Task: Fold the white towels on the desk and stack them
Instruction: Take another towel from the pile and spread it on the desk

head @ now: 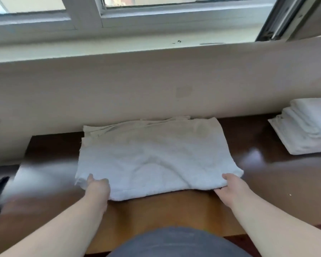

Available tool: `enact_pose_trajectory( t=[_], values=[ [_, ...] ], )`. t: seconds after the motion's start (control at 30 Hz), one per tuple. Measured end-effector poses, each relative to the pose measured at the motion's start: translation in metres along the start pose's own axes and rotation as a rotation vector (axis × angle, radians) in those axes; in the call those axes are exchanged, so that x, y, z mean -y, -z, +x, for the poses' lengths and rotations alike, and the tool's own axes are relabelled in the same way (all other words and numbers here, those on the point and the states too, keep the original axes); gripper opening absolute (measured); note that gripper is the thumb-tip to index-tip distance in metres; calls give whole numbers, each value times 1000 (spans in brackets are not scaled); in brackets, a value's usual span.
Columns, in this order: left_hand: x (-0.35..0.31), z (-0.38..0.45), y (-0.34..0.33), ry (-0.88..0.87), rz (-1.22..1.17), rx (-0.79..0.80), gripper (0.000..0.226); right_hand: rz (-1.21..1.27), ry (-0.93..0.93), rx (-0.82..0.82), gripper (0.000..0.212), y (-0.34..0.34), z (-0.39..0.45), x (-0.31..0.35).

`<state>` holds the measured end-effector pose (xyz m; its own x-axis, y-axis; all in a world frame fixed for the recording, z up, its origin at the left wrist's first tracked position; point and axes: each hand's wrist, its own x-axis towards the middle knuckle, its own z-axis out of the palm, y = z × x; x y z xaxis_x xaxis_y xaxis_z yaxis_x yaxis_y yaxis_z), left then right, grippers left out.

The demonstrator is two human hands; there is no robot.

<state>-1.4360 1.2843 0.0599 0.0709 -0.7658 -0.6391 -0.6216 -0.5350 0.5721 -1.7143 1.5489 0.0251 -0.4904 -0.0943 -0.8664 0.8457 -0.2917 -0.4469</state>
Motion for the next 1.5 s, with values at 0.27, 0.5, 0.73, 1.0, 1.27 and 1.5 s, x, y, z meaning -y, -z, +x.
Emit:
enact_pose_trajectory(
  t=[0.27,0.5,0.73,1.0,1.27,1.5],
  values=[
    [-19,-44,-97,-769,1242,561,64,-117,-44,116,19,18,4,9],
    [-37,-69,-177,-943,1638,592,49,-185,-39,114,15,34,14,14],
    [-64,-72,-191,-854,1769,1008,40,-164,74,-50,22,53,26,-1],
    [-181,-43,-319,-1352,1412,584,33,-103,247,-237,9,82,30,-16],
    [-217,-42,-398,-1366,1414,321,55,-100,339,-344,13,93,37,-14],
    [-237,-40,-418,-1339,1504,565,62,-3,281,-279,8,102,37,-6]
  ],
)
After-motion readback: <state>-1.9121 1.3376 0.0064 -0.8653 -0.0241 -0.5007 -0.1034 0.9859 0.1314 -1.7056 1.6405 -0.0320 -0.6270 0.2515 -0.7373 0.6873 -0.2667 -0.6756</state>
